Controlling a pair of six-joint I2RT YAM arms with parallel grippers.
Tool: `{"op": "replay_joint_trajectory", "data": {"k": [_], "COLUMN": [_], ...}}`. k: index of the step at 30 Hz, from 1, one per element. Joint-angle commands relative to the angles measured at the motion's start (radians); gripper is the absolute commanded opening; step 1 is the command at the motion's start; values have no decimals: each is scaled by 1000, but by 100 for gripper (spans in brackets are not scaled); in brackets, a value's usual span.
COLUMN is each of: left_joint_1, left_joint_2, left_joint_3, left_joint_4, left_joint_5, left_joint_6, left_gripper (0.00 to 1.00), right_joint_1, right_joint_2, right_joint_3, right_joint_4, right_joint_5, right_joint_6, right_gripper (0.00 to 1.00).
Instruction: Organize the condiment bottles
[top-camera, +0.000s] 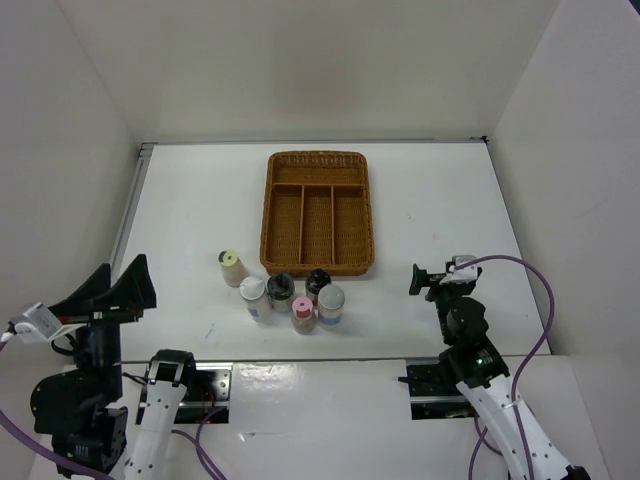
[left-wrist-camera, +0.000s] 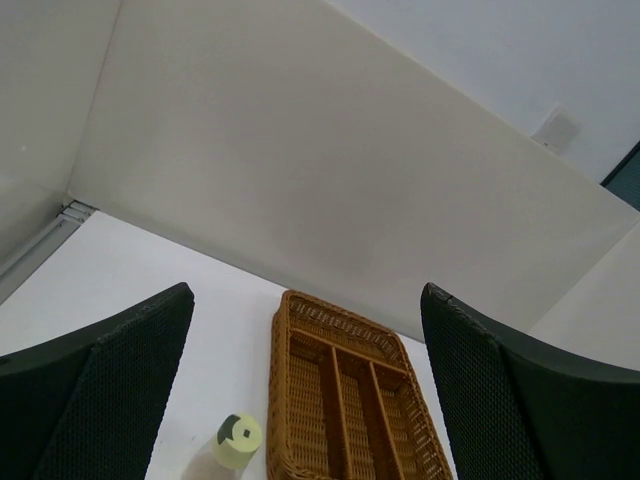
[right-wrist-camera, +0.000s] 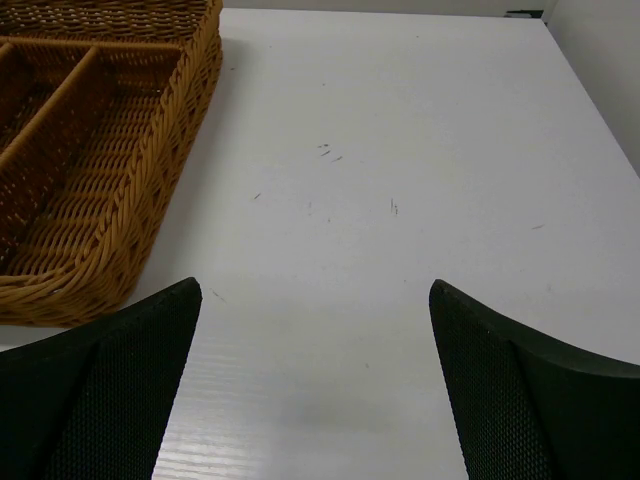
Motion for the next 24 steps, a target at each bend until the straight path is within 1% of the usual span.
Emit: {"op": "replay_joint_trajectory", "data": {"k": [1,3,4,5,6,7,8,9,10,11,12,13,15,16,17,18,19,20,21,22,23,24], "left_joint_1": [0,0,0,0,0,0,0,0,0,0,0,0,-11,-11,-23,-35,-35,-44,-45,-55,-55,-64], "left_joint_2": [-135,-135,-135,-135,-135,-135,-135,-135,-135,-135,-135,-135,-125,-115,-89,-74,-57,-24,-6,15,67,98], "left_joint_3": [13,22,22,31,31,31,31,21,10,10,-5,-6,-30,-30,-30,-30,-21,-21,-9,1,33,51], "left_joint_4": [-12,-23,-36,-49,-49,-49,-49,-38,-21,-21,5,5,5,5,-19,-20,-30,-30,-30,-39,-61,-73], "left_joint_5": [38,16,16,16,16,31,48,94,114,131,172,182,182,182,191,191,191,191,191,191,191,191], "left_joint_6": [-9,-21,-11,-10,2,17,28,40,49,59,71,71,59,59,46,30,20,20,20,20,34,45], "left_gripper": [100,100,100,100,100,100,100,100,100,100,100,100,100,100,100,100,100,100,100,100,100,100], "right_joint_1": [-5,-5,-5,-5,-5,-5,-5,-5,-5,-5,-5,-5,-5,-5,-5,-5,-5,-5,-5,-5,-5,-5], "right_joint_2": [-74,-74,-74,-74,-74,-74,-74,-74,-74,-74,-74,-74,-74,-74,-74,-74,-74,-74,-74,-74,-74,-74], "right_joint_3": [-51,-28,-10,-10,36,88,142,223,275,312,326,342,438,482,524,524,524,524,524,524,515,503], "right_joint_4": [46,56,89,117,117,52,10,-9,-129,-147,-115,-84,-113,-133,-101,-92,-111,-244,-324,-378,-378,-312], "right_joint_5": [4,47,167,264,362,378,391,376,398,423,423,411,266,182,6,-25,-1,103,119,107,43,-105], "right_joint_6": [-14,9,53,287,452,454,590,630,876,923,894,858,842,749,650,559,598,689,886,912,885,810], "right_gripper": [98,98,98,98,98,98,98,98,98,98,98,98,98,98,98,98,98,98,98,98,98,98]}}
